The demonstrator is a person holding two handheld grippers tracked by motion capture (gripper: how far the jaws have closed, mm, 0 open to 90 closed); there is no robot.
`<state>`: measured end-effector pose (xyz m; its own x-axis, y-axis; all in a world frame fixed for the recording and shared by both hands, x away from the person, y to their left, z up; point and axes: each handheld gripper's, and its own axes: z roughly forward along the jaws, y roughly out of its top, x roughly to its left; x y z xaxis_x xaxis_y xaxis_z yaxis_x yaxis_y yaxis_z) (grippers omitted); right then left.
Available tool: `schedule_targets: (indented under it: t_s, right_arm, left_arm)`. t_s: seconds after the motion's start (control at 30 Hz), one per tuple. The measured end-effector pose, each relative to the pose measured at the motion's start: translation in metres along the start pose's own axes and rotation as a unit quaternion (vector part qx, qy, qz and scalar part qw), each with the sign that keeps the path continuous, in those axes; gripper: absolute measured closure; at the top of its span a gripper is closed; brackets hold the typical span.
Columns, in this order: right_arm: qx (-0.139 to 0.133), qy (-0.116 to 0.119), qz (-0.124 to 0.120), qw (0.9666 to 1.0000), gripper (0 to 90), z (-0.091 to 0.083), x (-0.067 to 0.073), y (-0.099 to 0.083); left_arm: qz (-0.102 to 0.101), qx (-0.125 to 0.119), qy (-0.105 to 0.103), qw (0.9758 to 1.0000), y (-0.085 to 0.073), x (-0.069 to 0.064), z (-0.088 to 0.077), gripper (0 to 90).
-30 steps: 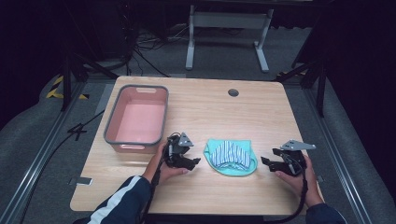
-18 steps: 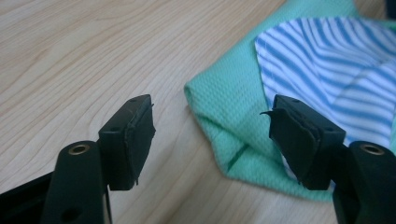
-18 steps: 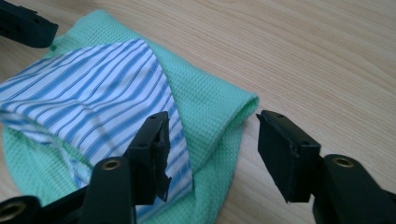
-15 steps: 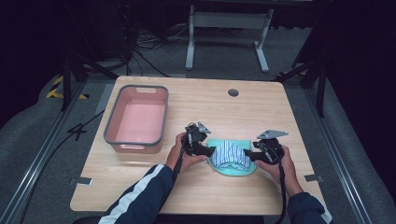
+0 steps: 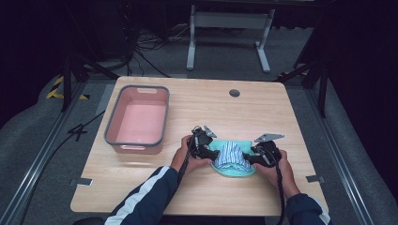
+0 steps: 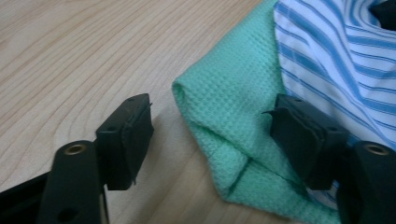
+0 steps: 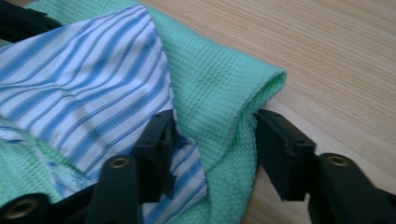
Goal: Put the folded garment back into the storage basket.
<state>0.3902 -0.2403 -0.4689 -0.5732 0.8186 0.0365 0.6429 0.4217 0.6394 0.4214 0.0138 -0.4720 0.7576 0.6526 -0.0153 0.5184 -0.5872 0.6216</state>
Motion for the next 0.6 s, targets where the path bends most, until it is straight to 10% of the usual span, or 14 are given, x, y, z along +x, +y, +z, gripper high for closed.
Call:
schedule_targets:
  t_s: [0.6]
  right_arm:
    - [-0.009, 0.017, 0.004, 0.9998, 78.5, -0.0021, 0.0067, -0.0022]
  left_arm:
    - [0.039, -0.003, -0.047, 0.9981, 0.0027, -0.0061, -0.0018, 79.1]
